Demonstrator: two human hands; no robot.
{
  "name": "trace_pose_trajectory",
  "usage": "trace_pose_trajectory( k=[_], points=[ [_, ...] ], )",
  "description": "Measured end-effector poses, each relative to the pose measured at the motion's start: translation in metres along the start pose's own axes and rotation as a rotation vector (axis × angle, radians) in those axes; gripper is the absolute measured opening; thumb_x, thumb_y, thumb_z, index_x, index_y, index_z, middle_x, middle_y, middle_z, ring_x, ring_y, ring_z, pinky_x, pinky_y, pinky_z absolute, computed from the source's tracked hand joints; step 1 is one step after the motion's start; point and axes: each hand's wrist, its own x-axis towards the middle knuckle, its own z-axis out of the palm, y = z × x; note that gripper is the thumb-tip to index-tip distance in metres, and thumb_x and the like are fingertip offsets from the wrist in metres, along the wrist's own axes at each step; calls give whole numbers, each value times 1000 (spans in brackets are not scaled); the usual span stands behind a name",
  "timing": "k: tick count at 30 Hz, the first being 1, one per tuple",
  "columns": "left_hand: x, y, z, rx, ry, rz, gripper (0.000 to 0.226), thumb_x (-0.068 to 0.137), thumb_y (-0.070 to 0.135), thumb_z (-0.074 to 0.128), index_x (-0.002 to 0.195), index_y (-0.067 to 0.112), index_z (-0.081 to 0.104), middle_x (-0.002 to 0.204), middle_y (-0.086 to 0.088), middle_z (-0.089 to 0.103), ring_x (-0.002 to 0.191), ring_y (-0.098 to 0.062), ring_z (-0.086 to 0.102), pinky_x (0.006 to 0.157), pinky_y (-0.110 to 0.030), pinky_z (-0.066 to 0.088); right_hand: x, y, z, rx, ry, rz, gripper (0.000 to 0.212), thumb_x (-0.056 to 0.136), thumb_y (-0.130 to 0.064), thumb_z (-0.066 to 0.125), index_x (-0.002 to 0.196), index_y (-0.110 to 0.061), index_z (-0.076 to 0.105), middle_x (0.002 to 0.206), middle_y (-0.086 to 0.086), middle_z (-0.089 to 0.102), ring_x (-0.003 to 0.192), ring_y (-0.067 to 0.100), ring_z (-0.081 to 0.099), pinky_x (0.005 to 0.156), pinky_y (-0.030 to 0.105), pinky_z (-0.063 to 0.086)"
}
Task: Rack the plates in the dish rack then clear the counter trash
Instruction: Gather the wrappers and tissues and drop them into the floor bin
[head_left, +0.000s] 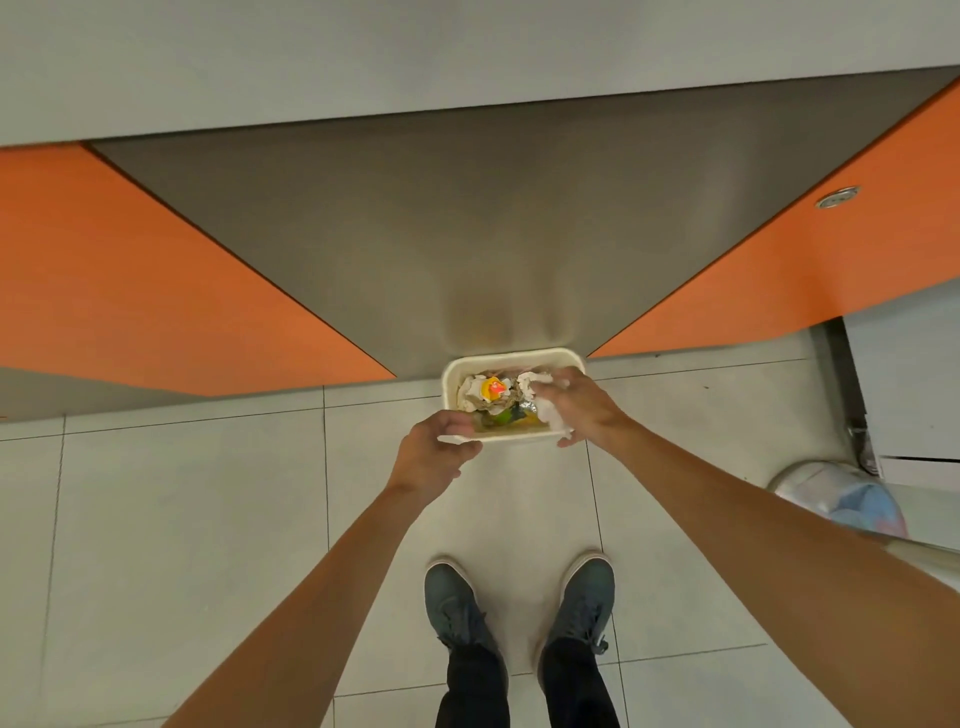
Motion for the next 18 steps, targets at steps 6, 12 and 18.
trace_pose_trajectory(
  k=[6, 12, 18],
  points=[
    [-17, 19, 2, -12, 20, 20, 26, 83, 10, 74, 101, 27, 65, 105, 4, 68, 91, -28, 68, 63, -28, 53, -12, -19, -15, 126, -79, 107, 78, 89, -63, 49, 153, -29, 19, 155, -1, 31, 133, 30, 43, 66, 37, 57],
    [-38, 49, 7, -46, -26, 38, 22, 84, 2, 68, 102, 13, 68, 95, -1, 70, 80, -19, 63, 57, -24, 45, -56, -27, -23, 48, -79, -48, 36, 96, -45, 51, 125, -23, 56, 131, -2, 53, 116, 20, 53, 80, 36, 53],
    [-73, 82, 11, 6, -16, 115, 17, 86, 5, 66, 100, 14, 69, 94, -6, 71, 70, -13, 67, 56, -21, 46, -116, -34, -29, -233, 70, -421, 15, 95, -19, 58, 105, -13, 68, 107, -7, 50, 97, 8, 48, 73, 11, 32]
  ],
)
